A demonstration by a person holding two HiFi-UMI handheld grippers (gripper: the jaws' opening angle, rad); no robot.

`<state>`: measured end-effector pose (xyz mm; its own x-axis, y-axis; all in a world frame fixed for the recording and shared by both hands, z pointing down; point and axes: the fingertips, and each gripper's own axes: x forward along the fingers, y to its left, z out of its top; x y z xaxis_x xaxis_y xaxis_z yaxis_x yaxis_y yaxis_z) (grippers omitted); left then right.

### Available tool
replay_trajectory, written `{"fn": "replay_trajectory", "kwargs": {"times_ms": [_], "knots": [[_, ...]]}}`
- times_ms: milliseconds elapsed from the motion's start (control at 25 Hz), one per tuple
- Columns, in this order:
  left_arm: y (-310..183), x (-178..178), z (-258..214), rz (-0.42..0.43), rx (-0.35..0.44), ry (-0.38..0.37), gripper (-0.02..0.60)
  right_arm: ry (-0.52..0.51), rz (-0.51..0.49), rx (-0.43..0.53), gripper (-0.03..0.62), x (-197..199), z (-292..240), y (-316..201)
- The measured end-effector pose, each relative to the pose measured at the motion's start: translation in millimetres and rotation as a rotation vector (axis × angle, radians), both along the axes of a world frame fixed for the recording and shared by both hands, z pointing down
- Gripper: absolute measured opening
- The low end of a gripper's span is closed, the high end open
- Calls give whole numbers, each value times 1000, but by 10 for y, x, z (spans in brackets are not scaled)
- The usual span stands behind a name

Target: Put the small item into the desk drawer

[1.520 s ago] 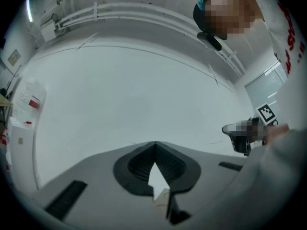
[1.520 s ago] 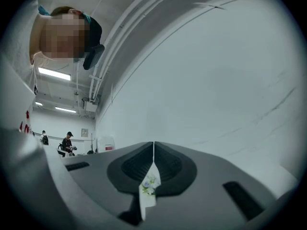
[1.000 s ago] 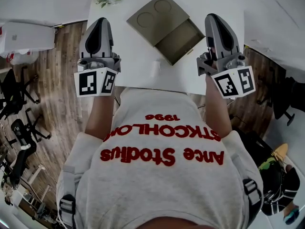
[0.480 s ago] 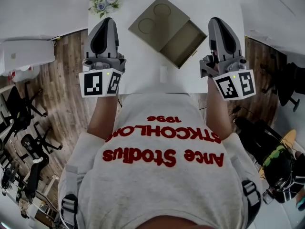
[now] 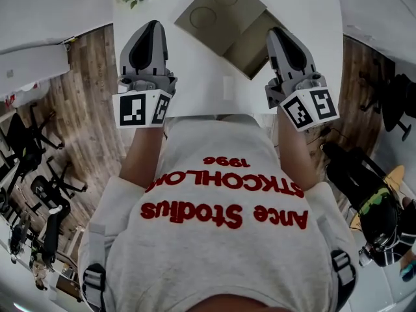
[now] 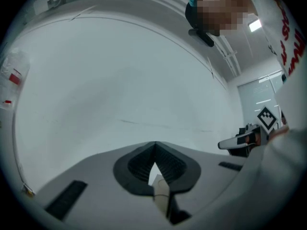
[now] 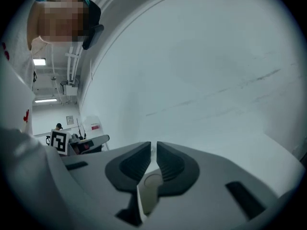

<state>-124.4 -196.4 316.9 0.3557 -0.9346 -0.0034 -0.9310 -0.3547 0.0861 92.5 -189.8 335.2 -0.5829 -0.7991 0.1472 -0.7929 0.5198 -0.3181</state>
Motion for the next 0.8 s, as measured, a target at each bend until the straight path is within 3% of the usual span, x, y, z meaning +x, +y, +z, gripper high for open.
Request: {"fn": "replay_trajectory", "kwargs": {"times_ms": [360,600,800], "knots": [[97,79,388,38,-78,0,6,142,-83,-308,72,-468,1262,650],[160,22,545,51,-112,1,5,225,-119,-460,92,-617,1782,1094],[184,-31,620,57,-134,3,5,263,-121,-566,162,-675,2096,1346]]}}
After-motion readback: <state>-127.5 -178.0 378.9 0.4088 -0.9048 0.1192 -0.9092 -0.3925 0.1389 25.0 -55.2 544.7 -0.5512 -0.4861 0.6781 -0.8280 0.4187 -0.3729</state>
